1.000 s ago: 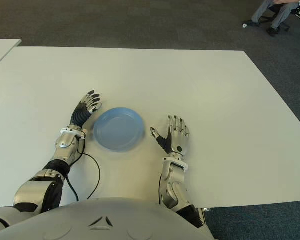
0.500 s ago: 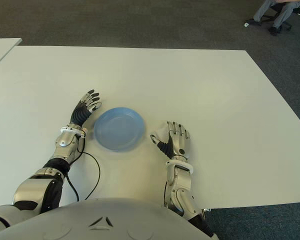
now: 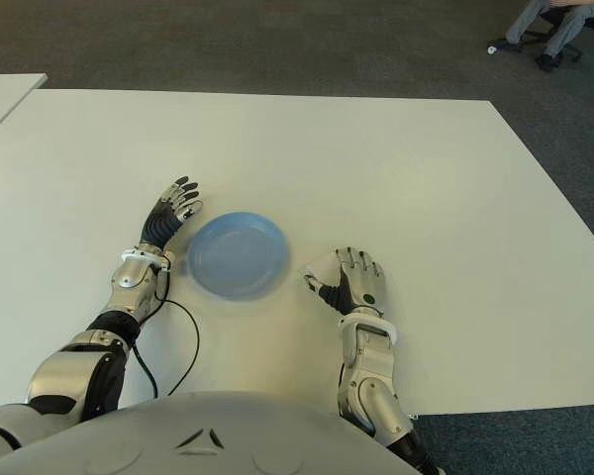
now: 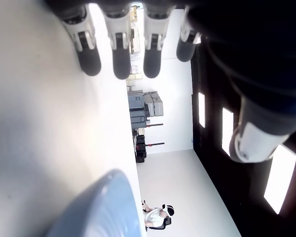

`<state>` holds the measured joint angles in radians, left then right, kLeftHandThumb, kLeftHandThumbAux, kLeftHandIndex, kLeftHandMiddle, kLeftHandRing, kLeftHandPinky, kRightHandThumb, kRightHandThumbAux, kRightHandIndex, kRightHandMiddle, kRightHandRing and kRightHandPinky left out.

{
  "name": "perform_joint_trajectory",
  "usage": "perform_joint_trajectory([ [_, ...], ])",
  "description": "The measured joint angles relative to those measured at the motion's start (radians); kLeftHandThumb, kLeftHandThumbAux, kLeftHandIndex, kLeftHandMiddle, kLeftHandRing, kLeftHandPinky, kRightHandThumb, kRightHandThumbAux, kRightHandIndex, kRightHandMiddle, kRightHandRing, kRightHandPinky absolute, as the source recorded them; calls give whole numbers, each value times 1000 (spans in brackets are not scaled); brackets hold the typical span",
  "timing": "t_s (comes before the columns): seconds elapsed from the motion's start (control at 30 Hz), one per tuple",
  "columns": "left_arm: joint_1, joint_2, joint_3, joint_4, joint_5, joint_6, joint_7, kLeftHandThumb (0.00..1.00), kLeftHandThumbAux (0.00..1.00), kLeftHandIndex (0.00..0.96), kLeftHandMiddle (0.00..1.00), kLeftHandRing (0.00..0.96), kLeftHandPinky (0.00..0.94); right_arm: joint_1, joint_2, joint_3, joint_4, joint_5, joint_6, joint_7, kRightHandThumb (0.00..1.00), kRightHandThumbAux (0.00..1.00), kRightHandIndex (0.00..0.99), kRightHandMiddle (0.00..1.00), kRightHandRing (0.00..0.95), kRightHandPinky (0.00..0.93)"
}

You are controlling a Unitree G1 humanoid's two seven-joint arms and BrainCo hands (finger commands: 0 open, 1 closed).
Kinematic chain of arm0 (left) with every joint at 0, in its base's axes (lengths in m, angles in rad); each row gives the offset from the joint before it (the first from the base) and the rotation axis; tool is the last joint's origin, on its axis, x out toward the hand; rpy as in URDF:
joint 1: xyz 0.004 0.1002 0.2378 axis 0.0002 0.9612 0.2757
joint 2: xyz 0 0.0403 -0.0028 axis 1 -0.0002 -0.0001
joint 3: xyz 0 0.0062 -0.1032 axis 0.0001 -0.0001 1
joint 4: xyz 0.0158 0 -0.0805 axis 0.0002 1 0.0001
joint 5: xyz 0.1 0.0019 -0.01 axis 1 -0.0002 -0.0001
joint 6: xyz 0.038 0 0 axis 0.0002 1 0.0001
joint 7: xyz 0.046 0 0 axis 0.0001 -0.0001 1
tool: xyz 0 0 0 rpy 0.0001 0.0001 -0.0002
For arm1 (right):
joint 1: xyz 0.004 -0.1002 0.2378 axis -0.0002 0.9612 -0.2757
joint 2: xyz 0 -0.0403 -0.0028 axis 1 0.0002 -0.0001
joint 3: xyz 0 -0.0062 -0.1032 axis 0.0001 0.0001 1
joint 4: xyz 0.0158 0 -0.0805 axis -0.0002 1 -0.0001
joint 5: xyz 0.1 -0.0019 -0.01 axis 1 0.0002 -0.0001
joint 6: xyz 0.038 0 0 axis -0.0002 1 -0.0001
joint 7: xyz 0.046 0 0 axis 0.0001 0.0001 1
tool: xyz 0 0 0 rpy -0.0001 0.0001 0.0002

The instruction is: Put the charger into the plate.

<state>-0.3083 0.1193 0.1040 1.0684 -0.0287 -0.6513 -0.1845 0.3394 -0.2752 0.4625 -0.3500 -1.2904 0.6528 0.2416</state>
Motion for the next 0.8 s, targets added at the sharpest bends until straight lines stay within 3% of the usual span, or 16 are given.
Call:
perform_joint_trajectory([
  [0.8,-2,3,2,1,-5,12,-18,0,595,37,149,147,132,23,64,0,-19,-83,-3,63,247,206,0,0,0,0],
])
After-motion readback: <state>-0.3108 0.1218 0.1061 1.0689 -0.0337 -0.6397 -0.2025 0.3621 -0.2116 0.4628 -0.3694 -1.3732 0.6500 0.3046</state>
